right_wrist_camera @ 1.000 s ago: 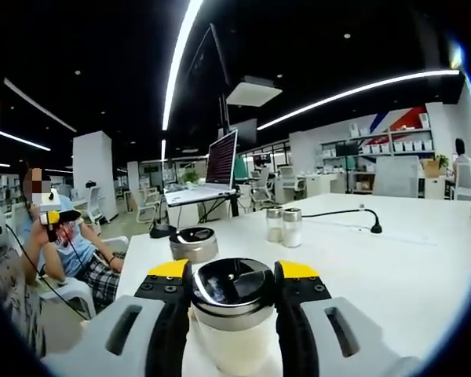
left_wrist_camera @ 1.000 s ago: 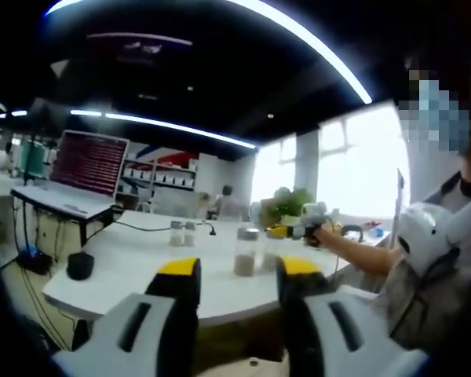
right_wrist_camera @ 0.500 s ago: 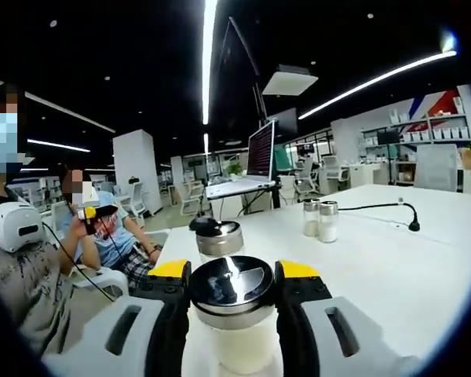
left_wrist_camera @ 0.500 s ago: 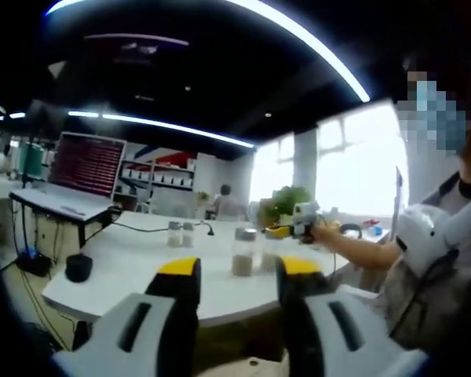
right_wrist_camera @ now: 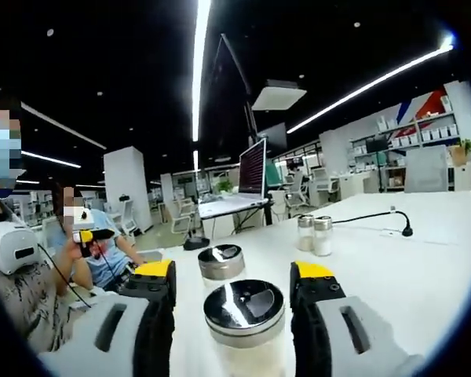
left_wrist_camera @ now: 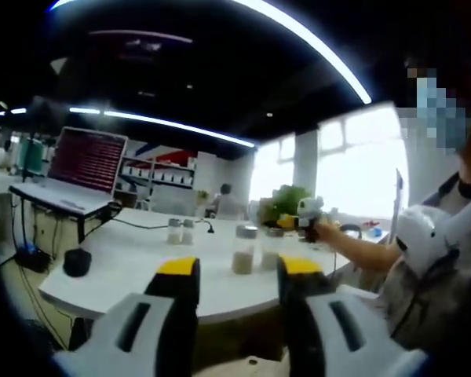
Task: Rotate the seasoning bottle until the label or dispensing opening points toward the visible target arrow and the bottle remains upright within the marked orientation range
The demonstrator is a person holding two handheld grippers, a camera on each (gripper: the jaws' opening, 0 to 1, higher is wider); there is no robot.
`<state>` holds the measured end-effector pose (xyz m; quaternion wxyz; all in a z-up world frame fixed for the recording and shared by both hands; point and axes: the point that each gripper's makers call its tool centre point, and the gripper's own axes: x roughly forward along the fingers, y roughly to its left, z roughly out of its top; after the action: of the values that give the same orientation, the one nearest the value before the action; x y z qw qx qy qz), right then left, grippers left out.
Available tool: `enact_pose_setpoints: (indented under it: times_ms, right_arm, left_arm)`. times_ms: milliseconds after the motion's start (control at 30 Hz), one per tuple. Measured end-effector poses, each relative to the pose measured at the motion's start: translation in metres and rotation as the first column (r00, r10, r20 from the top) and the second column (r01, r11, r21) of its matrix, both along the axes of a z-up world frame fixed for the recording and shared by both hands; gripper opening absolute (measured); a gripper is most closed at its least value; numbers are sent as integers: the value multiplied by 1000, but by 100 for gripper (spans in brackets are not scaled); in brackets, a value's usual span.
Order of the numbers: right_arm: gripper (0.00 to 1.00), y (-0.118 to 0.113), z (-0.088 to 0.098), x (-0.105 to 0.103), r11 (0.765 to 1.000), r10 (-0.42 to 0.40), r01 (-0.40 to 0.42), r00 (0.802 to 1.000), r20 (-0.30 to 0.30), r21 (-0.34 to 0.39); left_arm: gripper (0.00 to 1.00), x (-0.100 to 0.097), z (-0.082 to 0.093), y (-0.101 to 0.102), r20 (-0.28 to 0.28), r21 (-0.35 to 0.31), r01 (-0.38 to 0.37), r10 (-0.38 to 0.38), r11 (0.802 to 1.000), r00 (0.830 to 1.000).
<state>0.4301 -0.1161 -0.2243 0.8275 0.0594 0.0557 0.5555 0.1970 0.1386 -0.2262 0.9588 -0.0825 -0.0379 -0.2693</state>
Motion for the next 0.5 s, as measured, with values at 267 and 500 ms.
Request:
enact_pose_setpoints:
  times_ms: [267, 500]
  right_arm:
    - [52, -7, 1, 11, 960, -272, 276, 959, -75, 54]
    - [52, -17, 5, 16, 910, -413, 414, 905, 101, 20]
  left_arm:
    - [41, 1, -5, 1, -15, -7, -4, 4, 1000, 1000]
    - [41, -1, -1, 2, -3, -14, -15, 15, 1000, 1000]
